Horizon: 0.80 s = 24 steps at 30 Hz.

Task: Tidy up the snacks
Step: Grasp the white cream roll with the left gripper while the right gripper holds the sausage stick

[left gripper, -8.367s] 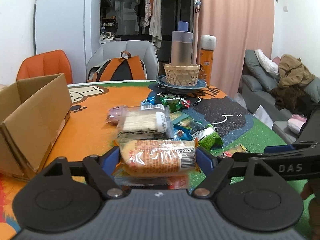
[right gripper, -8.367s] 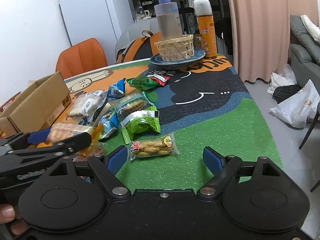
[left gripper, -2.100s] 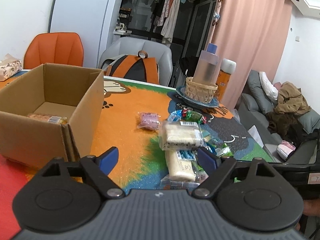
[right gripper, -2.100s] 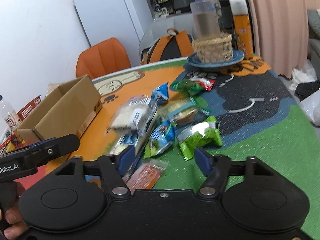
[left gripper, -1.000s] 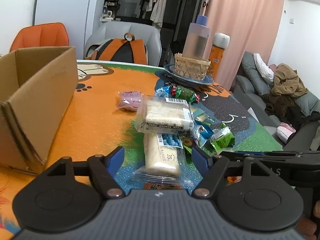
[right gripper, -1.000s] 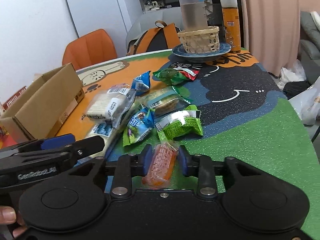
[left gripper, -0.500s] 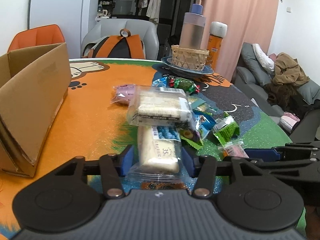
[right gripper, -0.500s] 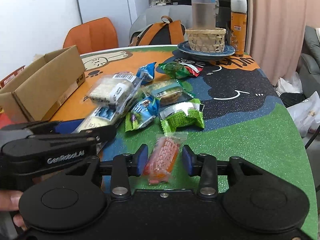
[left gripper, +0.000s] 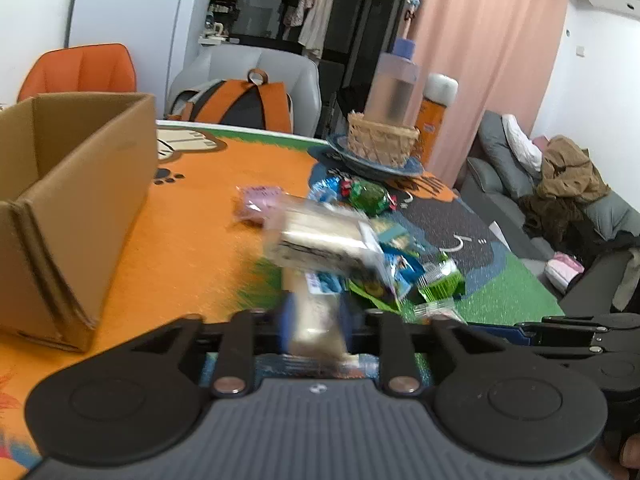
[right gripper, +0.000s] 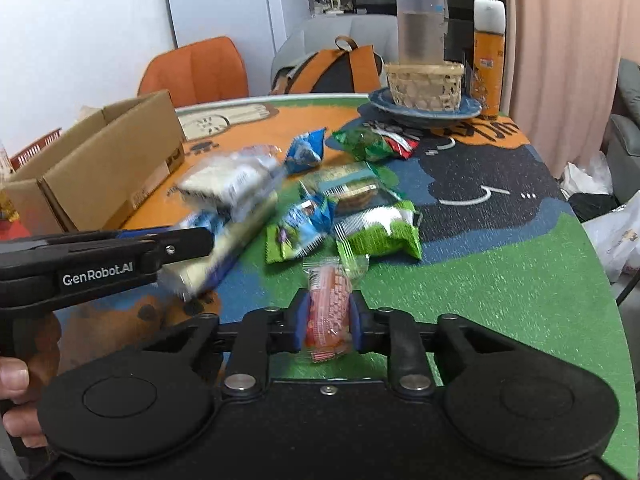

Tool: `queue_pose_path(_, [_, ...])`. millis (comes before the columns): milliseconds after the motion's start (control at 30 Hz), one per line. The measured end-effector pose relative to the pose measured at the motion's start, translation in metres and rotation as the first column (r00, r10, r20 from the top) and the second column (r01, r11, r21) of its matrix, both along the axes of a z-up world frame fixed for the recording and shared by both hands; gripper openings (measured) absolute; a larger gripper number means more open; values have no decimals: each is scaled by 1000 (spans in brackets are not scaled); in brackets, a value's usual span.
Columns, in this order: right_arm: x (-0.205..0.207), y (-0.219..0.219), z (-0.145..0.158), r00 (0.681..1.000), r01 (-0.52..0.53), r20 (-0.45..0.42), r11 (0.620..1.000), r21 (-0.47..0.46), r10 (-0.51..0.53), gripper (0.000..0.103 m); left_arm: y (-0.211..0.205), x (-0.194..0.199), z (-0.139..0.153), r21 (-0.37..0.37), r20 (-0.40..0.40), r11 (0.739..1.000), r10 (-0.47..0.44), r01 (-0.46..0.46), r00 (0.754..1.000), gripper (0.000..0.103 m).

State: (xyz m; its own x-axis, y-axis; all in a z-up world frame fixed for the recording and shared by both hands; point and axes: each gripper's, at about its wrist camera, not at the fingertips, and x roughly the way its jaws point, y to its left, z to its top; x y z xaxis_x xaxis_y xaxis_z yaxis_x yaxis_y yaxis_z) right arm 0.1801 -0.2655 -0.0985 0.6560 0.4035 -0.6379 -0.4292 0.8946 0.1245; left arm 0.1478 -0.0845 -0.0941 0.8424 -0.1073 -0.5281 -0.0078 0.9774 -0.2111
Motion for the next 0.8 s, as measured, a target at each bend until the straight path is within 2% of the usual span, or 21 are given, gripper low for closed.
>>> queue_pose_path(67, [0,0,4,1000,-3,5,1000,18,2,20,4,-2,6,-14,15,1000,-2,2,1000,1])
queue_pose_path(100, [0,1,6,1000,-5,11,1000,18,4,20,5,-3,9,-12,22,1000,-4,4,1000,0])
queue_pose_path(233, [0,4,9,1000,-10,18,1000,15,10,20,4,-1,11,-7,-7,1000,-12,12,1000,1])
queue_pose_path(333, [-2,4,9,1000,-8,17,1000,9,8,20,2,-3,9,-9,-5,1000,-12,12,1000,6])
queue_pose_path(400, [-2,3,8,1000,-1,17,1000,0,1,20,0,-4,8,2,-3,1000,-20,20,1000,20])
queue_pose_path(467, [-2,0,8,1000,9,16,1000,-1,-9,20,-2,-3,6,7,-2,1000,-20,20,1000,51])
queue_pose_path(500, [-2,-2,8,1000,12,16,1000,2,-13,20,-3,-4,5,9,5,1000,-19,19,1000,55])
queue_pose_path(533, [-2,-3,8,1000,14,16,1000,6,-14,20,-5,-4,4,15,13,1000,-20,20,1000,58])
queue_pose_path(667, [-1,-4,6,1000,11,14,1000,10,-11,20,-11,1,-3,44,-11,999,-22,22,1000,57])
queue_pose_path(800, [-1,-4,2,1000,4,11,1000,11,-4,20,-19,6,-14,117,-48,993,-1,7,999,57])
